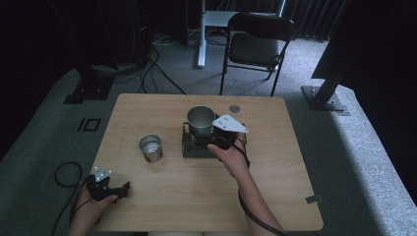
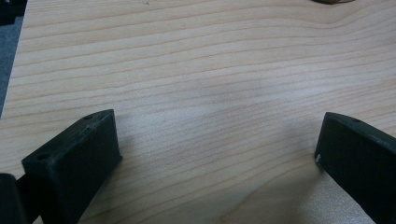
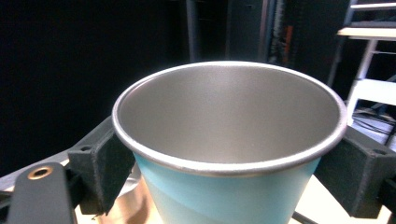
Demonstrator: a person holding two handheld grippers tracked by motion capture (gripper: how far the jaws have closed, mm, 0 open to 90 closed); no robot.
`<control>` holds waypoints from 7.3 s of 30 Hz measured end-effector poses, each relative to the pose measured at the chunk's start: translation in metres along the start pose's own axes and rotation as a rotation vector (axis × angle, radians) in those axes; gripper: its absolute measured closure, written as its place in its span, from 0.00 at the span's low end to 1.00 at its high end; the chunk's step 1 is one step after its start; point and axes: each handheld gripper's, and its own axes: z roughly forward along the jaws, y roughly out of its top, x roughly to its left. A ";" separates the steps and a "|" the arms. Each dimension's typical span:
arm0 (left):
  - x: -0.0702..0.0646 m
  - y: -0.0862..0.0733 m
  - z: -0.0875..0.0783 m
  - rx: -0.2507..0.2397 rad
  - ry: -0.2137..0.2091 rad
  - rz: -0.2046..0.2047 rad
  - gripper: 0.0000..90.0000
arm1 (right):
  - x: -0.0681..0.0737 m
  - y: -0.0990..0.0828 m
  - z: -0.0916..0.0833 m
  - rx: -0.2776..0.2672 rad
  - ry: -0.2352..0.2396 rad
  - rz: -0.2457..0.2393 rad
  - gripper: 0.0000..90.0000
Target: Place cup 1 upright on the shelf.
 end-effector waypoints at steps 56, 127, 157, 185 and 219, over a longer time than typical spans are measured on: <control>0.000 0.000 0.000 0.000 0.000 -0.001 0.00 | -0.066 -0.074 -0.001 0.073 -0.423 0.088 0.14; 0.000 0.000 0.000 0.001 0.000 0.000 0.00 | -0.082 -0.086 -0.082 0.116 -0.153 0.029 0.12; 0.000 0.000 0.000 0.002 0.000 0.001 0.00 | -0.107 -0.123 -0.137 0.251 0.014 0.000 0.12; 0.000 0.000 0.000 0.000 0.000 0.001 0.00 | -0.129 -0.162 -0.175 0.459 0.039 -0.008 0.12; 0.000 0.000 0.000 0.000 0.000 0.002 0.00 | -0.137 -0.178 -0.199 0.605 0.021 -0.048 0.12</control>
